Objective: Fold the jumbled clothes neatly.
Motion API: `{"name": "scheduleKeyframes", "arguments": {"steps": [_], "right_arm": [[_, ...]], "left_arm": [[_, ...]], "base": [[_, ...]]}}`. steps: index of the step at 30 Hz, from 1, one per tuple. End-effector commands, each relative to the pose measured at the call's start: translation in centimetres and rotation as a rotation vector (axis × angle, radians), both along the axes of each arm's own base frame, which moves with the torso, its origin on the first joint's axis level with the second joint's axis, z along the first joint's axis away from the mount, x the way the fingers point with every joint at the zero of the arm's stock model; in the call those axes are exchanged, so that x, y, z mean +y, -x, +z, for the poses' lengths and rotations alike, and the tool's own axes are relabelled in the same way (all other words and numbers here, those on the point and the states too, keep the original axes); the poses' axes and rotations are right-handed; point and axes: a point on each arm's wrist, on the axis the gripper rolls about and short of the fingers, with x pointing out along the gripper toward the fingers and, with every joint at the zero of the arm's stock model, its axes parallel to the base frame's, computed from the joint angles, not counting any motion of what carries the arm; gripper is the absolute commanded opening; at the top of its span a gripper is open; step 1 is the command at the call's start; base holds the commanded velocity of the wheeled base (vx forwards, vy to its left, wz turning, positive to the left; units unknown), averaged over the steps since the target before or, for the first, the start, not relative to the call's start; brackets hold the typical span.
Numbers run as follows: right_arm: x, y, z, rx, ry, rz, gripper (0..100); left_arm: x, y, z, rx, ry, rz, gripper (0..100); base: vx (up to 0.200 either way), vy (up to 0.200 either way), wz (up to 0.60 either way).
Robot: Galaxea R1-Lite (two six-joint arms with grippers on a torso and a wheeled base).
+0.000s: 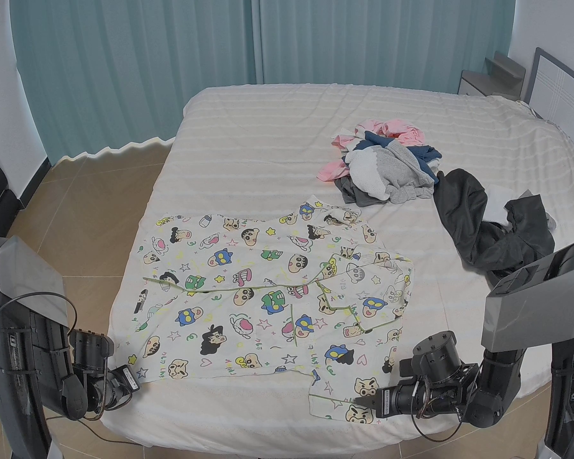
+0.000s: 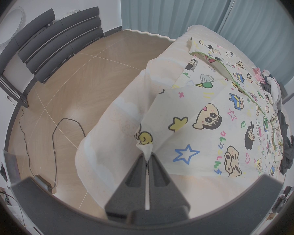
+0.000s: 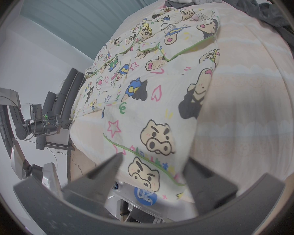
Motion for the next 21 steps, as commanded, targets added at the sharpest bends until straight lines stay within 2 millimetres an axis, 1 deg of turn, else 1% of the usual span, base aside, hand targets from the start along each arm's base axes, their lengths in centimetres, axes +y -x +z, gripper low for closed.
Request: {"name": "scheduleKeyframes", "arguments": {"steps": [1, 6, 9, 14, 21], "right_arm": [[-0.2, 0.2, -0.1, -0.001, 0.022, 0.001, 0], [-0.7, 0.4, -0.4, -0.020, 0.078, 0.024, 0], [-1.3, 0.0, -0.6, -0.054, 0.139, -0.020, 0], [-1.8, 0.3, -0.1, -0.055, 0.142, -0.028, 0], [-2.4, 0.7, 0.1, -0.040, 0.152, -0.036, 0]], "left_arm": [[0.0, 0.1, -0.1, 0.007, 0.000, -0.001, 0], [0.0, 0.3, -0.1, 0.011, -0.002, -0.005, 0], [-0.1, 0.9, 0.1, 0.029, 0.011, -0.025, 0], [-0.1, 1.9, 0.3, 0.042, 0.005, -0.096, 0], [0.2, 2.1, 0.4, 0.032, -0.011, -0.103, 0]], "base": [[0.000, 0.000, 0.00], [0.000, 0.000, 0.00], [0.000, 0.000, 0.00], [0.000, 0.000, 0.00], [0.000, 0.000, 0.00]]}}
